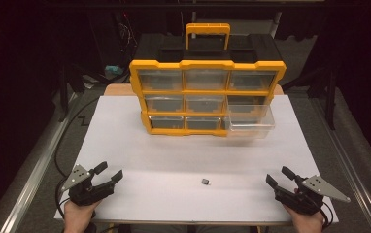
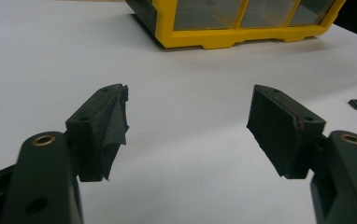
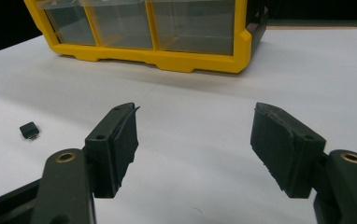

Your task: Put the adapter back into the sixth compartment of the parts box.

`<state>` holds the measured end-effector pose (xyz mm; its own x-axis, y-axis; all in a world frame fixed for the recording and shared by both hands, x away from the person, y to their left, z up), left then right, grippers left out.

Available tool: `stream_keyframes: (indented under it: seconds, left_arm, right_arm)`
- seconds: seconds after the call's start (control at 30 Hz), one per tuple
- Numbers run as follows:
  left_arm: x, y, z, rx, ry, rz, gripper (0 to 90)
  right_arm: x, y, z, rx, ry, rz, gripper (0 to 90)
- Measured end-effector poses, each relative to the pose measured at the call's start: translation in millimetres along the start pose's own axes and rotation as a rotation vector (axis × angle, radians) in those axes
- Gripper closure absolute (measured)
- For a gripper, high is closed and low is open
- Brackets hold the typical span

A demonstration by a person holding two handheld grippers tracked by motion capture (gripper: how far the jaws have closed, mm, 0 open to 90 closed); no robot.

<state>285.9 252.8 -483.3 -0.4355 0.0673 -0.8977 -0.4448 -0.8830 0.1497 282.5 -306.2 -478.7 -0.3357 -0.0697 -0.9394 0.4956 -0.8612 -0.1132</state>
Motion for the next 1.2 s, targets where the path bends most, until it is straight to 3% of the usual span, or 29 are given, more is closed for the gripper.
stream_keyframes:
  seconds: [0.5,1.2]
  left_arm:
    - [0.0,1.0,0.0,0.002,-0.004,-0.007,28.9]
    - [-0.3,1.6,-1.1,0.003,-0.004,-0.003,28.5]
  right_arm:
    - [-0.7,-0.4,0.5,-0.001,0.009,-0.012,32.2]
    - [-2.6,-4.2,-2.9,-0.012,-0.014,0.012,30.0]
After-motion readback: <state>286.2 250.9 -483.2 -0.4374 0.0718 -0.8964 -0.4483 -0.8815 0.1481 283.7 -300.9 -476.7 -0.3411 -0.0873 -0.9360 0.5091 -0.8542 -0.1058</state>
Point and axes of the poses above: each handheld gripper's, and its own axes: z roughly backward along the jaws, x roughly out of its underside, y roughly to its right, the point moved 4 cm from there along -z, roughly forward along the jaws, and after that the axes turned 4 degrees about -x, right-handed, at the moved point
